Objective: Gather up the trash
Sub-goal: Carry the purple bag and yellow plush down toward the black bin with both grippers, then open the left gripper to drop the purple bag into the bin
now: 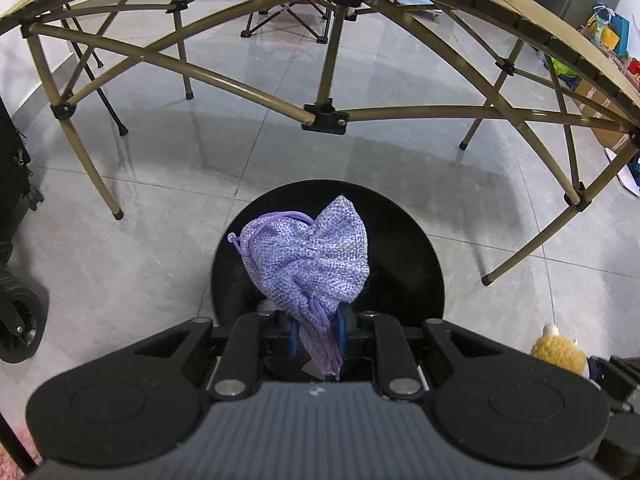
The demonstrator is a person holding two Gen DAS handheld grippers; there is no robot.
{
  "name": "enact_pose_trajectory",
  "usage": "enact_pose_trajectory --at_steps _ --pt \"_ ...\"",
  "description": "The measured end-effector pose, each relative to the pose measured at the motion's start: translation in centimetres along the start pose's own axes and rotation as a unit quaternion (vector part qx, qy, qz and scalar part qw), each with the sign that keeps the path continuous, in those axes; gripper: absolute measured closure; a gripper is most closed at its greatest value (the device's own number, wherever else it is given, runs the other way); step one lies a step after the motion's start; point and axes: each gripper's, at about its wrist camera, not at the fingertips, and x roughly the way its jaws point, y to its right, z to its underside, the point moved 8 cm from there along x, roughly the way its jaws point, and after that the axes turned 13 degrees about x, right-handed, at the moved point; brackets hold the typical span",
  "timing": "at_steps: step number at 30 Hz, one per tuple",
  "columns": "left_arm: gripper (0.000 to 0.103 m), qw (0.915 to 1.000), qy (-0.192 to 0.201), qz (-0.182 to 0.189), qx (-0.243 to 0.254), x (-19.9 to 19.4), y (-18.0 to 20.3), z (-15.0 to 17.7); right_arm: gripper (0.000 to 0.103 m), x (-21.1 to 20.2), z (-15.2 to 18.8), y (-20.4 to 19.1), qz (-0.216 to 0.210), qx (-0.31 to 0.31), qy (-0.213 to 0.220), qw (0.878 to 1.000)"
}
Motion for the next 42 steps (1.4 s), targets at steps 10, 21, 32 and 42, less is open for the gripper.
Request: enact_pose_trajectory --at_steps 10,21,32,42 --pt "0.085 0.9994 -0.035 0.002 -0.008 2.4 1.7 -0.6 0.053 0.5 -0.2 1.8 0.019 0.019 -0.001 1.0" --pt "0.085 0.9981 -0.062 0.002 -0.004 4.3 3.2 -0.7 0.053 1.8 -0.4 3.3 0.046 0.033 -0.008 0.998" --pt "0.085 0.9961 -0.087 -0.013 0.007 6.2 3.3 -0.1 0.053 2.5 0.0 3.5 0.05 0.035 -0.019 0.998" --pt "0.034 0.9938 -0.11 -0.014 0.014 6.8 3.4 0.7 0.053 2.4 0.0 3.5 0.048 0.034 -0.019 0.998"
